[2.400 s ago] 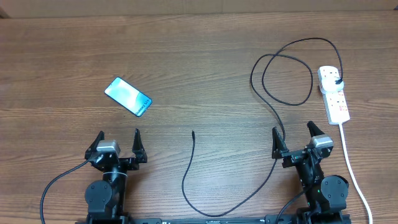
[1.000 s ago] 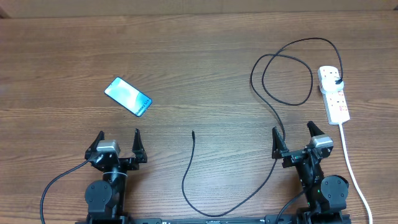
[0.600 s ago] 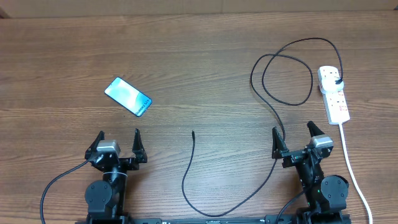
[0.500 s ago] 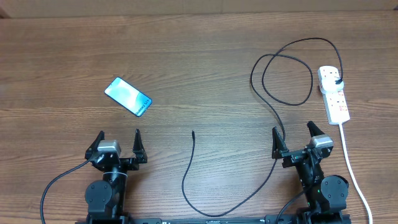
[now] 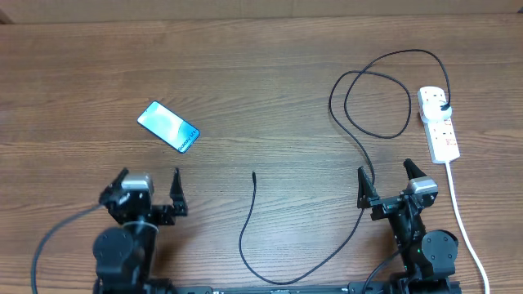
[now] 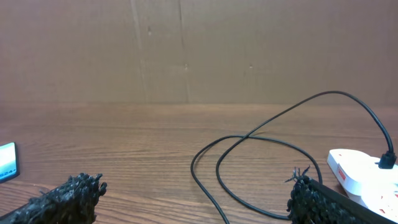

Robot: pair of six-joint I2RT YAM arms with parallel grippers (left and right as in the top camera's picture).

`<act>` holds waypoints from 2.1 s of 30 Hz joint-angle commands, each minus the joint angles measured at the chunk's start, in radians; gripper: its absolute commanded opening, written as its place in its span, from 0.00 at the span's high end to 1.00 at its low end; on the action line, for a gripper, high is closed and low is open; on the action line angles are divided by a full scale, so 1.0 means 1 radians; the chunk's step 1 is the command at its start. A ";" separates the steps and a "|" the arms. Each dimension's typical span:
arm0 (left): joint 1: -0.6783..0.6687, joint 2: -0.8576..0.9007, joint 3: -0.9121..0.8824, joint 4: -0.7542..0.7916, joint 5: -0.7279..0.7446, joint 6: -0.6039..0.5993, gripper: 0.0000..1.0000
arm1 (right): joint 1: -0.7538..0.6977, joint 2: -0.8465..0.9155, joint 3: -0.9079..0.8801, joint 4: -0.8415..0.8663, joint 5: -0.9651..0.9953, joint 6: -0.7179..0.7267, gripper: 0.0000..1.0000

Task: Plug charger to phone and switch on socket
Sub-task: 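Move the left gripper over the phone and lower onto its edges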

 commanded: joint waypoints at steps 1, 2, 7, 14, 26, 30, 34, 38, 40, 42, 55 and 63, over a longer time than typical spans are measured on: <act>0.007 0.191 0.140 -0.017 0.008 -0.011 0.01 | -0.002 -0.012 -0.010 0.004 0.006 -0.003 0.00; 0.007 0.266 0.193 -0.032 0.008 -0.027 0.00 | -0.002 -0.012 -0.010 0.004 0.006 -0.004 0.00; 0.007 0.671 0.544 -0.220 -0.014 -0.127 0.00 | -0.002 -0.012 -0.010 0.004 0.006 -0.003 0.00; 0.006 1.092 1.013 -0.553 -0.013 -0.122 0.00 | -0.002 -0.012 -0.010 0.004 0.006 -0.003 0.00; 0.007 1.315 1.100 -0.604 -0.046 -0.484 0.00 | -0.002 -0.012 -0.010 0.004 0.006 -0.003 0.00; 0.010 1.381 1.182 -0.674 -0.074 -0.591 0.00 | -0.002 -0.012 -0.010 0.004 0.006 -0.003 0.00; 0.010 1.563 1.453 -0.905 -0.135 -0.736 0.00 | -0.002 -0.012 -0.010 0.004 0.006 -0.003 0.00; 0.012 1.661 1.549 -0.982 -0.135 -0.857 0.00 | -0.002 -0.012 -0.010 0.004 0.006 -0.003 0.00; 0.013 1.685 1.548 -0.993 -0.135 -0.911 0.00 | -0.002 -0.012 -0.010 0.004 0.006 -0.003 0.00; 0.013 1.724 1.548 -0.995 -0.134 -0.956 0.00 | -0.002 -0.012 -0.010 0.004 0.006 -0.003 0.00; 0.014 1.945 1.548 -0.975 -0.100 -0.980 0.01 | -0.002 -0.012 -0.010 0.004 0.006 -0.003 0.00; 0.014 1.983 1.548 -0.932 -0.082 -1.018 0.00 | -0.002 -0.012 -0.010 0.004 0.006 -0.004 0.00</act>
